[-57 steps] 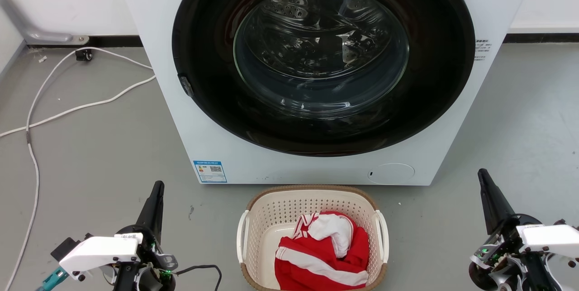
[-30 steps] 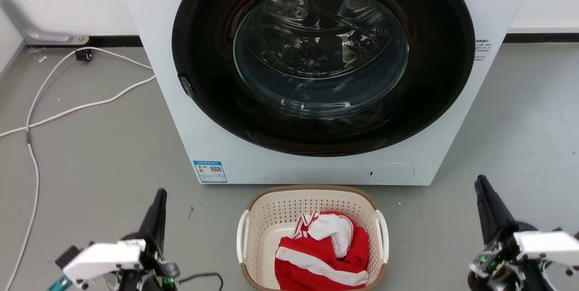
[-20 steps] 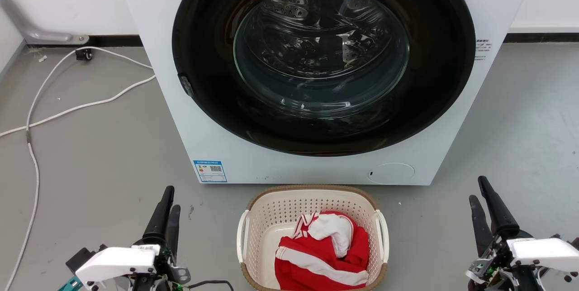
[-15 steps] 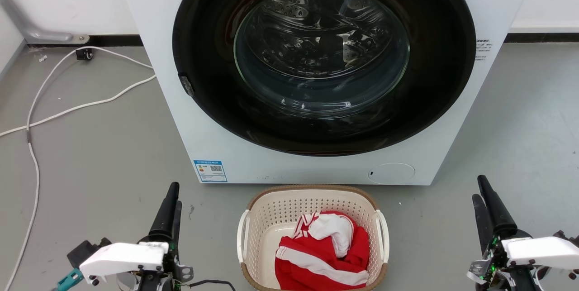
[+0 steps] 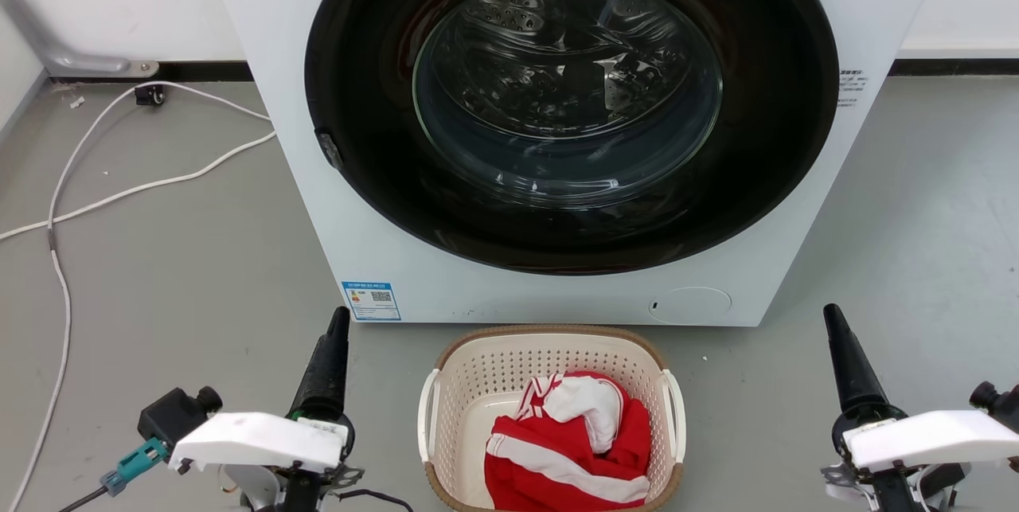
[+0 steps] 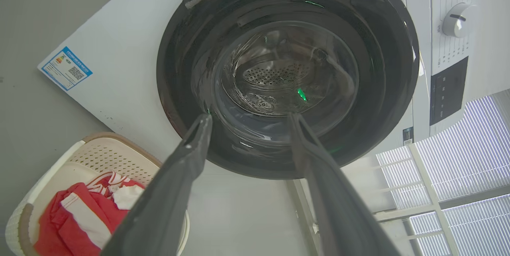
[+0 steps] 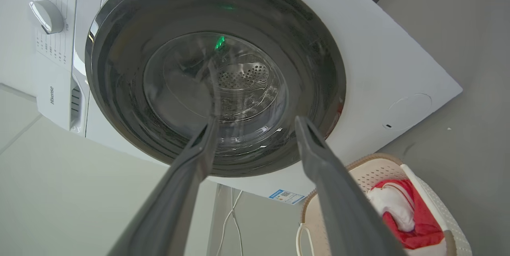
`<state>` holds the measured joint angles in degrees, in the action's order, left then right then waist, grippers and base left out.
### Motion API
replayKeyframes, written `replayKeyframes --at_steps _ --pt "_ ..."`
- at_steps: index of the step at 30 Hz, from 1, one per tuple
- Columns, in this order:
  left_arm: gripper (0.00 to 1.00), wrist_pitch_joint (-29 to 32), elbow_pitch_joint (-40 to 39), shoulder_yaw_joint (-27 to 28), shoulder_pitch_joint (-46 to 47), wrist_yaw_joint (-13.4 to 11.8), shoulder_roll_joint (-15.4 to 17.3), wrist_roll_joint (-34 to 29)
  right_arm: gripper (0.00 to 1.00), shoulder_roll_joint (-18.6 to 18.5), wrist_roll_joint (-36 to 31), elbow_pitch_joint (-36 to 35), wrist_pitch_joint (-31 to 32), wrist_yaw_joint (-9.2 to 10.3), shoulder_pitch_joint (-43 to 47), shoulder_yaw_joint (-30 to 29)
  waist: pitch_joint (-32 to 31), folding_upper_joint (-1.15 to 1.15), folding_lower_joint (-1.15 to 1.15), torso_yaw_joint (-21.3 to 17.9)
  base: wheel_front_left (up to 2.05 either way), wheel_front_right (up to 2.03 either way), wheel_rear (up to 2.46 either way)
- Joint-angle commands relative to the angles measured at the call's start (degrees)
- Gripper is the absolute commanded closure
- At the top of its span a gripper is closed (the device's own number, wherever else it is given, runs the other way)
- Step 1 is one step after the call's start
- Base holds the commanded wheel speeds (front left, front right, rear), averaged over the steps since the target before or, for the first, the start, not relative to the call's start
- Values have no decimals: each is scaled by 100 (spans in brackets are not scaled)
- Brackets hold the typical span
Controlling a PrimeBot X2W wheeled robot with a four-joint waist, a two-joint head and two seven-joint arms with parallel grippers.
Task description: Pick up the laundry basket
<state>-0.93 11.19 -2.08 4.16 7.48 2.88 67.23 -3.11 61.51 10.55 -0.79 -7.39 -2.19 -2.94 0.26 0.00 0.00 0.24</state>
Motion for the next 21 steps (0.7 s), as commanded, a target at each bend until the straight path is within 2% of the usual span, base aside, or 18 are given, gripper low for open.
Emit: replayKeyframes --at_steps 1,21 --pt "0 -77 -131 -65 185 0 22 -334 0 -6 -377 -153 -78 -4 -29 19 2 0 0 4 0 0 0" --pt "0 -451 -223 -368 209 -2 18 -2205 0 5 -2284 -508 -176 -7 144 59 1 0 0 27 0 0 0"
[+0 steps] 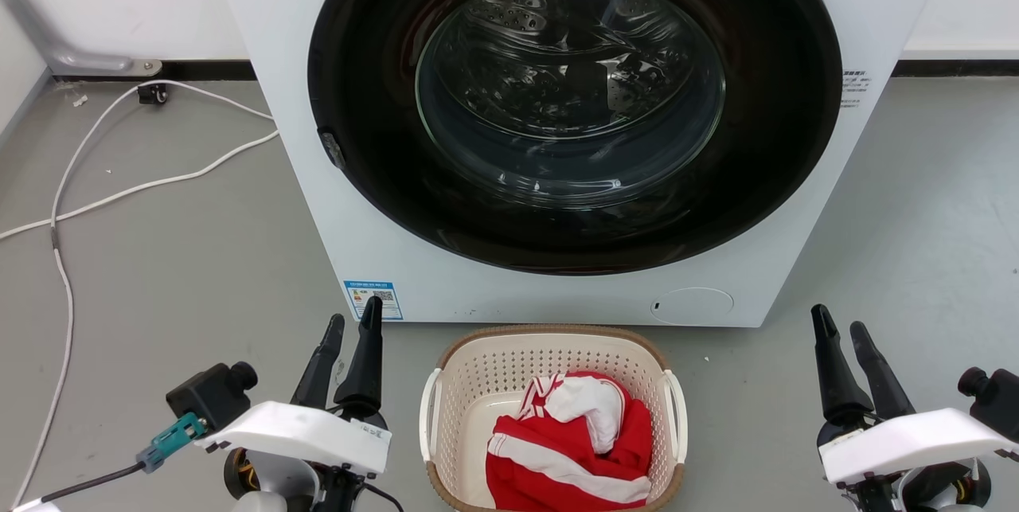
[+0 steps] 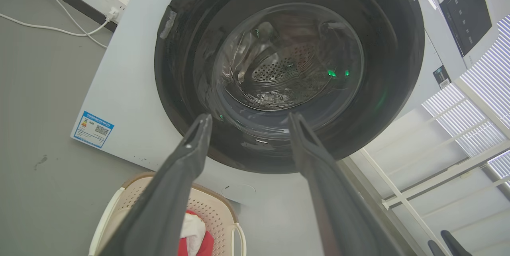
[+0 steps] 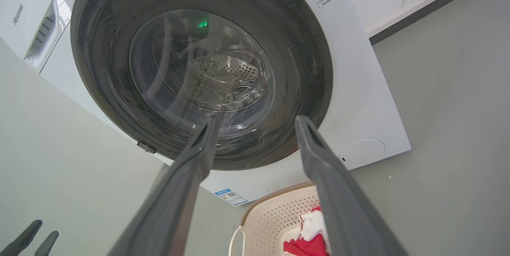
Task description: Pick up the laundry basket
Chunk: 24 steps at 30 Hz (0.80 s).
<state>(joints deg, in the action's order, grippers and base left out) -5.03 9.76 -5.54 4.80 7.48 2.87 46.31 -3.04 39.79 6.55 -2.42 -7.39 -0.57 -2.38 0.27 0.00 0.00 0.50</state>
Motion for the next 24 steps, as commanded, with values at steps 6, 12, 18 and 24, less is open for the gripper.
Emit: replayKeyframes --at_steps 6,12,18,24 --pt "0 -144 -46 -105 150 -3 17 -582 0 -1 -622 -235 -5 -8 38 -7 -3 0 0 8 0 0 0" --pt "0 -241 22 -195 156 -17 16 -1032 0 1 -1070 -363 1 -9 117 -9 -8 0 0 9 0 0 0" --pt "0 -337 78 -270 175 -40 14 -1430 0 4 -1449 -488 25 -9 192 8 -2 0 0 19 0 0 0" --pt "0 -423 133 -353 193 -77 12 -1801 0 6 -1826 -624 60 -10 267 18 1 0 0 30 0 0 0"
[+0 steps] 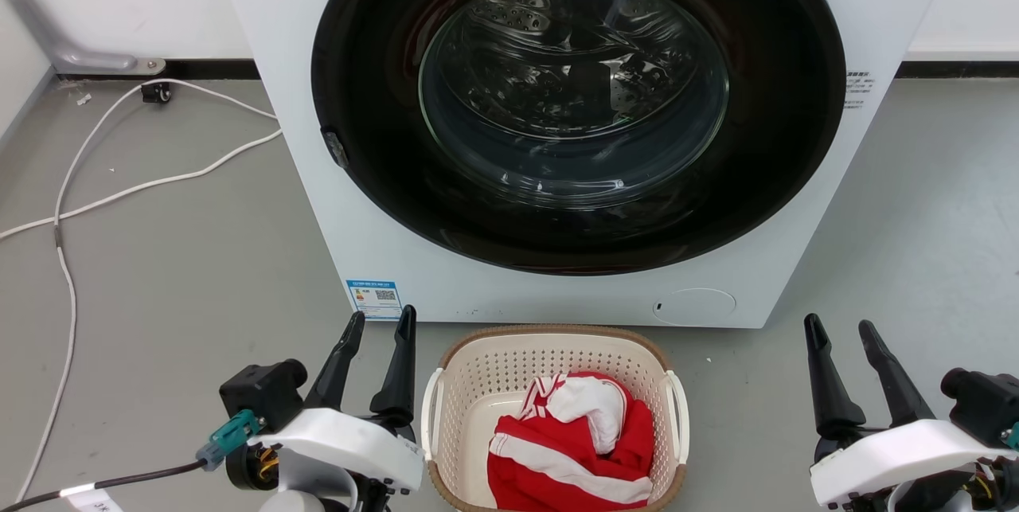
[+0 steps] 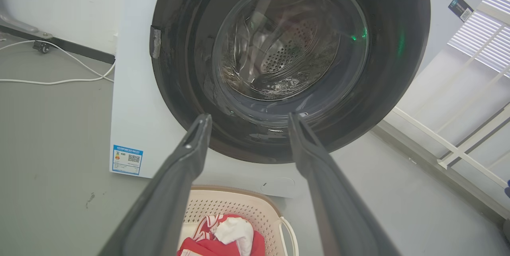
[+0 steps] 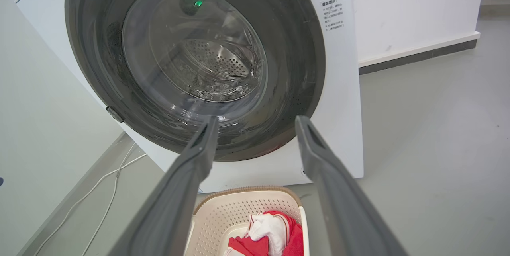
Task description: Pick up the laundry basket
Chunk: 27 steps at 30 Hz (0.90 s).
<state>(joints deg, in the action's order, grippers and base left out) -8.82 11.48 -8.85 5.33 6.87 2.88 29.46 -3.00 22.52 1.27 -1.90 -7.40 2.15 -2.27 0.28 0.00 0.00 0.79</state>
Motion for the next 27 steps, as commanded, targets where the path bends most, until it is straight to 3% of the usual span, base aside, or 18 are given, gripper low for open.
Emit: replayKeyframes --at_steps 1,27 --pt "0 -62 -31 -33 141 -24 11 -176 0 3 -159 -119 12 -9 11 9 -1 0 0 2 0 0 0" --pt "0 -385 134 -193 153 -231 6 -1559 0 12 -1360 -483 44 -12 290 -28 -1 0 0 44 0 0 0"
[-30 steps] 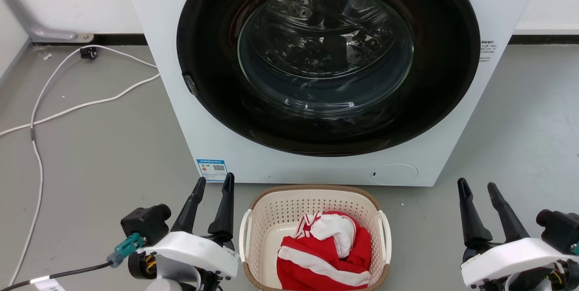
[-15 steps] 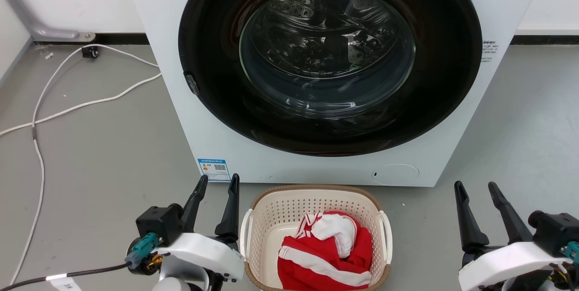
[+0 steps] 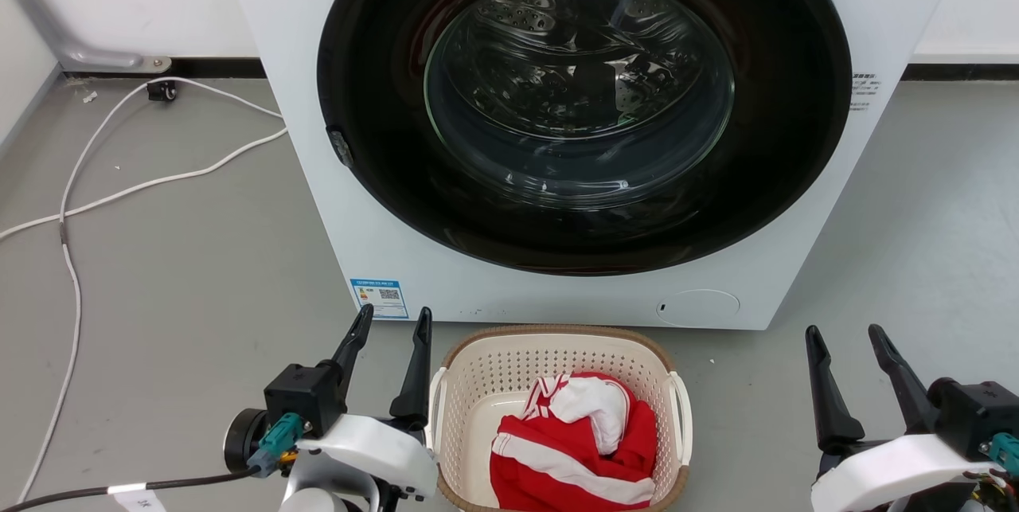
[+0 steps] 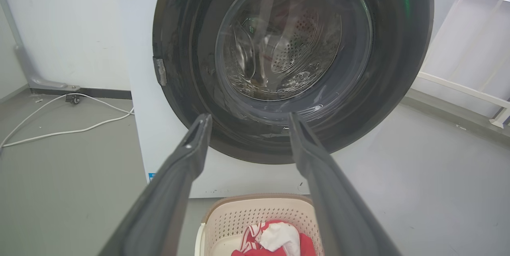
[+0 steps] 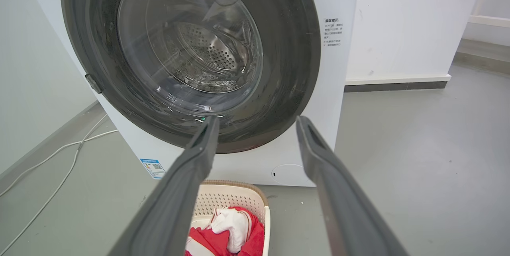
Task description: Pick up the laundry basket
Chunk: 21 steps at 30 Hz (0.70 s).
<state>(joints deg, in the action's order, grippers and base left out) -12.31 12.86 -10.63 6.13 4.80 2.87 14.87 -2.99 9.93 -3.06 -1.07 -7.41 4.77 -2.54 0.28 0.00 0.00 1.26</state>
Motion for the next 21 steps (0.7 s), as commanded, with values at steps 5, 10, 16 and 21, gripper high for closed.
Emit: replayKeyframes --at_steps 5,10,16,21 --pt "0 -92 51 -29 63 -47 6 -274 0 13 -244 -27 -99 -12 71 -17 -19 0 0 0 0 0 0" --pt "0 -148 126 -42 62 -102 5 -425 0 14 -329 41 -160 -12 93 -60 -49 0 0 8 0 0 0" --pt "0 -200 196 -59 65 -121 4 -560 0 16 -506 108 -230 -12 108 -78 -70 0 0 14 0 0 0" --pt "0 -251 258 -77 80 -124 2 -694 0 18 -618 155 -305 -7 129 -80 -74 0 0 19 0 0 0"
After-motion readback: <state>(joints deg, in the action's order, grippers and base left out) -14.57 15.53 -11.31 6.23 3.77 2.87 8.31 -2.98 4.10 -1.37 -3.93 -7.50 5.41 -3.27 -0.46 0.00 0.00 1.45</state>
